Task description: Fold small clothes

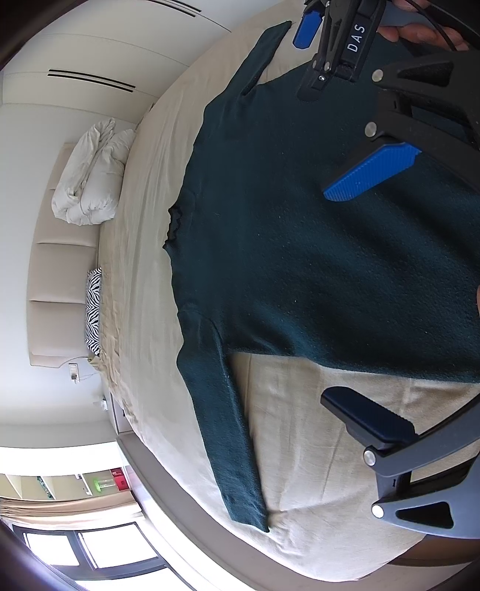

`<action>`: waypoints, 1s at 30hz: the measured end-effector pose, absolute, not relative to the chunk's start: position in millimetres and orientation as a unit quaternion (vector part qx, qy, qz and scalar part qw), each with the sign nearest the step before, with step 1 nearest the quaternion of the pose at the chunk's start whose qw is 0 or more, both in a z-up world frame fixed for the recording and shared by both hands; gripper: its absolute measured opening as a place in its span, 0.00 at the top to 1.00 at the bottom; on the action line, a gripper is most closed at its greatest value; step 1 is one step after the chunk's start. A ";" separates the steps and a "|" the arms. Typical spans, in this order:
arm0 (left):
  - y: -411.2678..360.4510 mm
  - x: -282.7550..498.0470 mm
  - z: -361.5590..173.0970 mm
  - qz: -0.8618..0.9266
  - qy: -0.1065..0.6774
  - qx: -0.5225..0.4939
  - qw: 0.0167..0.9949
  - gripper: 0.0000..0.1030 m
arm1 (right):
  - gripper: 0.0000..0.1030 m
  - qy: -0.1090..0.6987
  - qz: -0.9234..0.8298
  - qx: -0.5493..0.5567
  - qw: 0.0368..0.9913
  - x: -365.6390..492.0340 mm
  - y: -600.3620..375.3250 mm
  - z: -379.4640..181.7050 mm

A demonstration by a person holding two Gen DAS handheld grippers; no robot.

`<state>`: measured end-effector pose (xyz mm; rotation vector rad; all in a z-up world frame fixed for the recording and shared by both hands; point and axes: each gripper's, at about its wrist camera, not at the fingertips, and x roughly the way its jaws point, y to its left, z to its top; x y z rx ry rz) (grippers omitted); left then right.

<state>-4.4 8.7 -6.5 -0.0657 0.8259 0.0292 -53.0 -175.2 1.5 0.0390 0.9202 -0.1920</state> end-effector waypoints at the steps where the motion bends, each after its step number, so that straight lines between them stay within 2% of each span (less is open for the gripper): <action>1: 8.9 -4.6 -6.7 0.014 0.401 -0.032 0.915 0.00 | 0.00 0.444 -0.093 0.019 0.891 -53.0 -175.3 1.5; 30: 19.1 -8.2 -12.1 0.010 0.404 -0.056 0.913 0.00 | 0.00 0.449 -0.090 0.016 0.889 -50.9 -172.2 -3.5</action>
